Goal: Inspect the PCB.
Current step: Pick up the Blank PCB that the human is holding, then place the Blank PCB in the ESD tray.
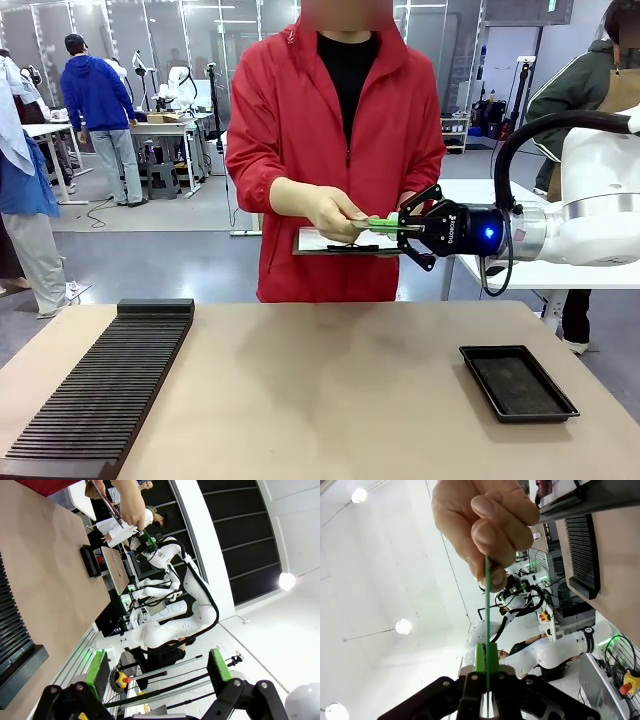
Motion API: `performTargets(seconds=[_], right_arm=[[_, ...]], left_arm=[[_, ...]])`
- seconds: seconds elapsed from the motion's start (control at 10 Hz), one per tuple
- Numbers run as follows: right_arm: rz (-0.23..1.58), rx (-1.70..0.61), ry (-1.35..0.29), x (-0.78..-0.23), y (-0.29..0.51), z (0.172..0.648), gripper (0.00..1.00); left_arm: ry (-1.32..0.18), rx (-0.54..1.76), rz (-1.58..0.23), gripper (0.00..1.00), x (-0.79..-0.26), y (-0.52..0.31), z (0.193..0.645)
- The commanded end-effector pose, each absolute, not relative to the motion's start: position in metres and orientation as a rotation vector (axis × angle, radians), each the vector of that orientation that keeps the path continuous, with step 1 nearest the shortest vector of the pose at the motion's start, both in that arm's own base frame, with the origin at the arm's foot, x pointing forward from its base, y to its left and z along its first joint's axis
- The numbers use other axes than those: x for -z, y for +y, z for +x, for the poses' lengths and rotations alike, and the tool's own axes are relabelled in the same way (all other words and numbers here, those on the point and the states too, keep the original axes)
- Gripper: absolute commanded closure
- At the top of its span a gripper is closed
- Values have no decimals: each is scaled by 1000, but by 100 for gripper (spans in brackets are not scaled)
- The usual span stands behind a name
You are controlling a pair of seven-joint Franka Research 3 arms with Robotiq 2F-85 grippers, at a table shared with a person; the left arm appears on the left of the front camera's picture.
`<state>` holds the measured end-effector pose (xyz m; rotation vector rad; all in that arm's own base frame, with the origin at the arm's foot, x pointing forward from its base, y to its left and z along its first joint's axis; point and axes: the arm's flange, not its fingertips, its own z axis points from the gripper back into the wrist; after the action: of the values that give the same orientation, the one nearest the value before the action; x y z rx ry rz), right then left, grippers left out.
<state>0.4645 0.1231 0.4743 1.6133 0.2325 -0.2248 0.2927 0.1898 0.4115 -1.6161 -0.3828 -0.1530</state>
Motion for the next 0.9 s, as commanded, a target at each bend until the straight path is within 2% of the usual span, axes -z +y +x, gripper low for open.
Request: performTargets(seconds=[0.0,0.8], right_arm=[[1614,223,232,-475,124,465,100],[1614,223,232,-475,124,465,100]], left_arm=[[-382,154,-1611,0,-412,191,291],[-382,154,-1611,0,-412,191,291]])
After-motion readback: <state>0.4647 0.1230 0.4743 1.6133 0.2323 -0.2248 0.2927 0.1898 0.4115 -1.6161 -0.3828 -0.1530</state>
